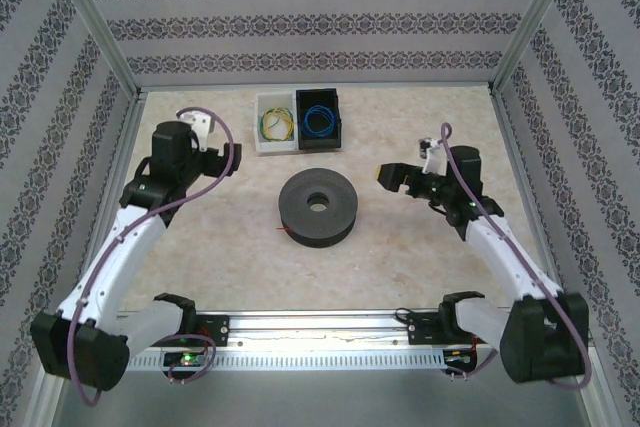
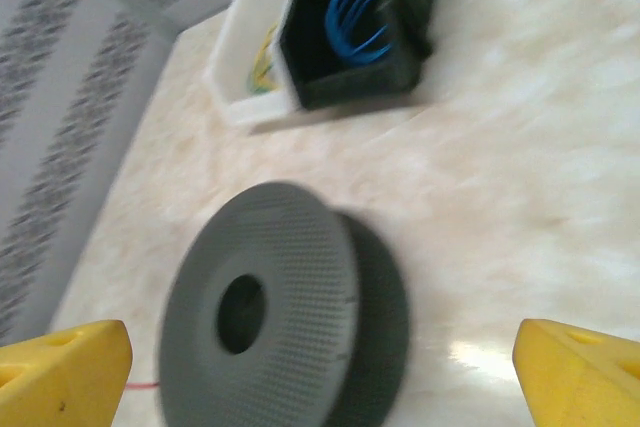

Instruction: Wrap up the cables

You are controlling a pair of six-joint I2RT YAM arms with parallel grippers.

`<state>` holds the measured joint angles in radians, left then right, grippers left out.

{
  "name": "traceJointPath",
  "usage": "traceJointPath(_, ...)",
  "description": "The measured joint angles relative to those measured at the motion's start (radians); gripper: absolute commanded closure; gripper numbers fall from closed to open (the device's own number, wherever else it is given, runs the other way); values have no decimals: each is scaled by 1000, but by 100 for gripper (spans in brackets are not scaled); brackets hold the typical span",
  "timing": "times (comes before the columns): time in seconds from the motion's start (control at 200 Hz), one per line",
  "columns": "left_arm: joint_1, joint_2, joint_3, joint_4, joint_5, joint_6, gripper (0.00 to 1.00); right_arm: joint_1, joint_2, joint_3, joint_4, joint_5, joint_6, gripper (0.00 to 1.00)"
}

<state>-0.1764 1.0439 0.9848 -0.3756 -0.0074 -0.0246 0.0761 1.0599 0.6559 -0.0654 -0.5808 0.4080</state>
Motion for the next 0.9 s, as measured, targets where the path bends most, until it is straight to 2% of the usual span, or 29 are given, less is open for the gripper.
traceJointPath(0.12,11,-99,-127,73,-67,-11,0,-8,-95,-12,-26,221,-87,2)
traceJointPath(0.255,14,-175,-361,297,-150,-9,0,-6,-175,-130,133,427,-195,2)
traceJointPath(0.415,24,-126,-624,614,-246,-6,0,-1,-84,-270,354,603,-331,2)
traceJointPath(0.67,59,216,-681,956,-289,31,0,21,220,-345,694,704,-409,2)
traceJointPath(0.899,129,394,-682,1207,-226,20,0,16,386,-336,878,713,-427,2)
